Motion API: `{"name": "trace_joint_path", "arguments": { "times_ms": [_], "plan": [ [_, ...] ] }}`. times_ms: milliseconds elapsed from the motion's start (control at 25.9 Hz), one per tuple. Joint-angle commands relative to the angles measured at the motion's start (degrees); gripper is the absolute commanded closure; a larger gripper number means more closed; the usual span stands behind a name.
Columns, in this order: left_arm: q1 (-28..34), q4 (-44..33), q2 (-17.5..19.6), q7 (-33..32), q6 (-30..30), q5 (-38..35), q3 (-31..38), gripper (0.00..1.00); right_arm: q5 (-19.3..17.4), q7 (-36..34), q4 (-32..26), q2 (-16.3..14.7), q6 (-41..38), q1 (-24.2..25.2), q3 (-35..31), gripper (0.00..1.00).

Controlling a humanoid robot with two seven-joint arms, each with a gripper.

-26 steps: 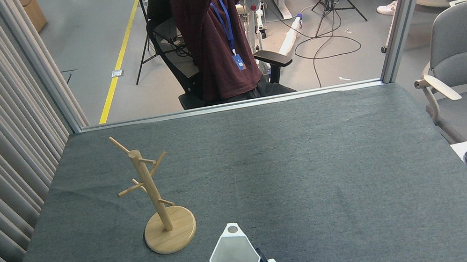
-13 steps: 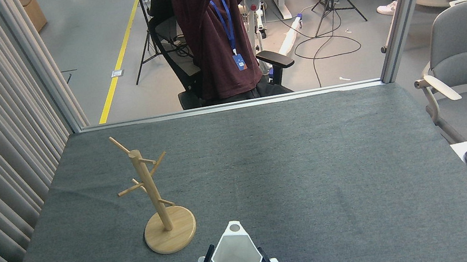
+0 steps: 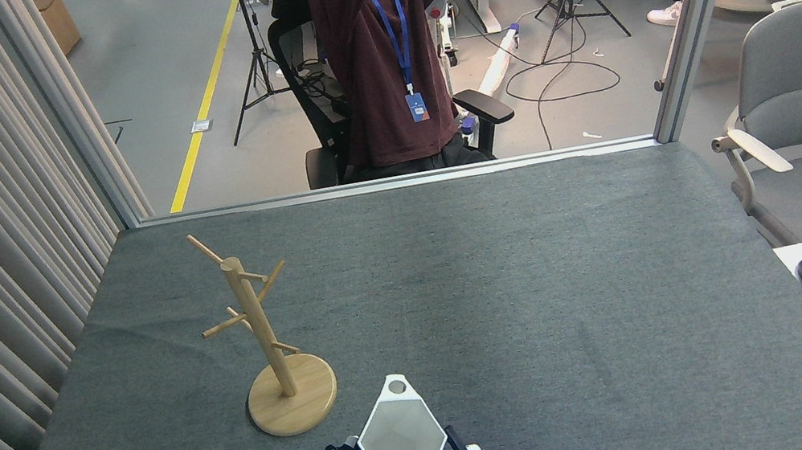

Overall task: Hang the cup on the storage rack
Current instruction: 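Grasp the cup with the left gripper and release it from the right gripper, then carry the cup with the left gripper toward the wooden mug tree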

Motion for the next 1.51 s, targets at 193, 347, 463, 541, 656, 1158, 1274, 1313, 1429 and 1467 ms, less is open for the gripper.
{"name": "trace_joint_path", "arguments": {
  "times_ms": [193, 347, 463, 541, 656, 1158, 1274, 1313, 1429, 1467],
  "plan": [
    [0.0, 0.1, -0.1, 0.6, 0.1, 0.0, 0.0, 0.3, -0.1, -3.8, -5.7, -1.4, -1.0, 1.9, 0.5, 0.02],
    [0.0, 0.3, -0.1, 0.6, 0.2, 0.0, 0.0, 0.3, -0.6, -7.4, -7.6, -1.5, -1.1, 2.2, -0.3, 0.02],
    [0.1, 0.1, -0.1, 0.6, 0.4, 0.0, 0.0, 0.29, -7.4, -7.1, -7.4, 0.1, 5.0, 0.4, -9.0, 0.02],
    [0.2, -0.1, -0.2, 0.5, 0.6, -0.1, 0.2, 0.29, -17.7, -5.0, -6.1, 0.5, 6.8, -1.1, -15.6, 0.02],
    [0.3, -0.1, -0.2, 0.6, 2.8, 0.0, 1.1, 0.29, -22.4, 0.2, -1.1, -0.5, 6.4, -1.8, -23.8, 0.02],
    [3.2, -6.3, -0.1, 0.7, 8.8, -0.4, 16.3, 0.38, -17.2, 1.3, 1.9, -6.6, 3.0, 0.8, -26.4, 0.02],
    [2.0, -5.6, 0.3, 0.5, 13.4, -5.3, 21.0, 0.38, -16.9, 1.4, 1.9, -6.7, 2.8, 0.5, -26.4, 0.02],
    [0.5, -4.8, 0.4, 0.3, 13.9, -8.8, 22.8, 0.38, -16.8, 1.4, 2.0, -6.7, 2.5, 0.4, -26.4, 0.02],
    [-4.6, 1.0, -0.5, 0.3, 14.3, -18.8, 27.8, 0.38, -16.8, 1.5, 2.0, -6.6, 2.2, 0.3, -26.3, 0.02],
    [-6.3, 2.8, -0.8, 0.2, 14.6, -21.2, 28.5, 0.38, -16.8, 1.5, 2.0, -6.7, 2.2, 0.1, -26.3, 0.02]
  ]
}}
